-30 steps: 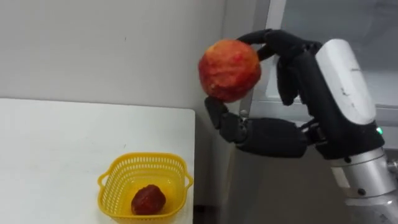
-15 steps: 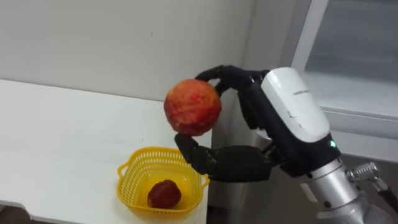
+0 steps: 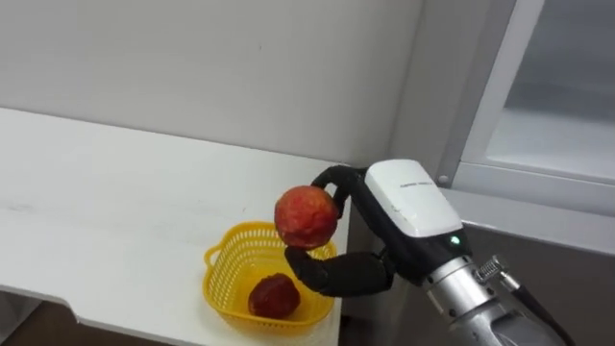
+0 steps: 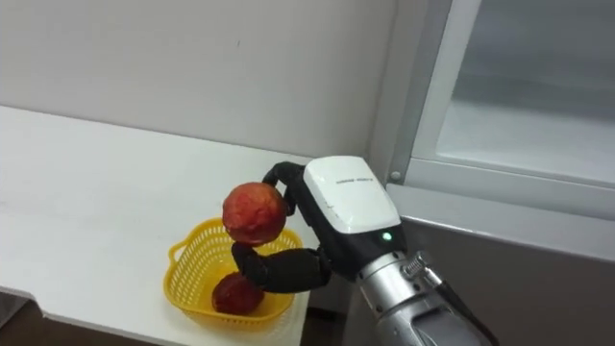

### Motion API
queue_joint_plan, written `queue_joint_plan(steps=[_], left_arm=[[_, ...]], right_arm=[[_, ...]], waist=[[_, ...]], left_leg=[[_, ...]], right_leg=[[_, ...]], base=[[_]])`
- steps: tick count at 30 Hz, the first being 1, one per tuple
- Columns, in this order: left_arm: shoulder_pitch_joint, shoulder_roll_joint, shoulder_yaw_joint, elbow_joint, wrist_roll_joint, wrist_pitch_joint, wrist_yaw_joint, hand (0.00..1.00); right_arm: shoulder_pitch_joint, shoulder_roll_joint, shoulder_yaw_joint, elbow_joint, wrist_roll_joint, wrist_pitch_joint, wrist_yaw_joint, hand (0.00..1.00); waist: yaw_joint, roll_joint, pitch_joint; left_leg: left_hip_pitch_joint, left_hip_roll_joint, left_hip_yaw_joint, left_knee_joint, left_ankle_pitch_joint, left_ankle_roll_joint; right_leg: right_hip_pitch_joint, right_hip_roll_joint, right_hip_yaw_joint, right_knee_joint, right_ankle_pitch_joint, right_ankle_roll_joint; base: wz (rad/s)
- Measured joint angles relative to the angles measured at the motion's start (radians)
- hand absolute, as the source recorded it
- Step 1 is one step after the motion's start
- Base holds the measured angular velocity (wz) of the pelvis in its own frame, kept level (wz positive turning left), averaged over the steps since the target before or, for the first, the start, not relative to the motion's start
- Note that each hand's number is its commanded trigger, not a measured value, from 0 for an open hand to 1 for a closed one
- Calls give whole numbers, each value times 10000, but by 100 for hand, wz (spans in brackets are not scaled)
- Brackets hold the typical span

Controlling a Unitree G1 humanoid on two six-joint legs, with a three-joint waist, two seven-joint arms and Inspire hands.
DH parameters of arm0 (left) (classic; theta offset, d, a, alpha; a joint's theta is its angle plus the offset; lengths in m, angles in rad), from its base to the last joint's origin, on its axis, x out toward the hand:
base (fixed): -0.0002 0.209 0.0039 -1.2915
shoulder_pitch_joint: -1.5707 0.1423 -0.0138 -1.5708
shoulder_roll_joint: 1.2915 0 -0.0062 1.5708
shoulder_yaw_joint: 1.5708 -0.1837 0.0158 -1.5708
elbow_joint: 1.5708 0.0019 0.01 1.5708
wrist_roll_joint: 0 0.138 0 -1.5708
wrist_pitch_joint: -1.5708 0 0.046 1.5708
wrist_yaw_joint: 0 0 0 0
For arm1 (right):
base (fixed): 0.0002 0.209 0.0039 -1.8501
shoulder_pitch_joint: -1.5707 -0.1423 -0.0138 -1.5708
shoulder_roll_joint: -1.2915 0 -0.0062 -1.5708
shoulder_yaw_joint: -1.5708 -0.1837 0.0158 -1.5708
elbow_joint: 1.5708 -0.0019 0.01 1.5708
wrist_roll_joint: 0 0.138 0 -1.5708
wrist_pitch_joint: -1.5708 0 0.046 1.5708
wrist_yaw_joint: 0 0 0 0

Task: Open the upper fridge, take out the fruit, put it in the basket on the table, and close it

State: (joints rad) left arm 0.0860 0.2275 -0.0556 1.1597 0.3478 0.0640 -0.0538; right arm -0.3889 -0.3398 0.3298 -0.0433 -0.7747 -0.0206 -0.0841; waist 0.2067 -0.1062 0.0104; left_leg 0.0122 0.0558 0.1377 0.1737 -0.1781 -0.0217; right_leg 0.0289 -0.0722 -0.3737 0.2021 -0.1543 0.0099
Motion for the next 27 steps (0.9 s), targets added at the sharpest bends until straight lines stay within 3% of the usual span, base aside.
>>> queue_joint_plan(steps=[6,14,21,27], left_arm=[[-9,-32,-3,-13,162,63,-22,0],[-170,-31,2,-96,162,272,-37,0],[-151,-27,32,-358,171,492,-188,0],[-59,-28,-2,-353,166,582,-262,0]], right_arm=[[-1,25,66,668,0,172,19,100],[-195,126,140,1434,64,318,12,100],[-290,140,204,2013,57,573,8,100],[-523,210,216,2702,41,563,4,100]], waist=[[200,-77,75],[237,-59,89],[490,-41,96],[474,48,109]], left_leg=[[-10,1,-72,3,-4,0],[-186,-7,-262,189,-11,3],[-310,-21,-316,330,-11,4],[-383,-27,-330,475,-17,16]], right_leg=[[53,-1,-25,-8,-1,2],[56,-17,-152,-5,-1,2],[43,-26,-180,-4,-2,2],[69,-74,-377,31,-2,2]], base=[[4],[7],[3],[6]])
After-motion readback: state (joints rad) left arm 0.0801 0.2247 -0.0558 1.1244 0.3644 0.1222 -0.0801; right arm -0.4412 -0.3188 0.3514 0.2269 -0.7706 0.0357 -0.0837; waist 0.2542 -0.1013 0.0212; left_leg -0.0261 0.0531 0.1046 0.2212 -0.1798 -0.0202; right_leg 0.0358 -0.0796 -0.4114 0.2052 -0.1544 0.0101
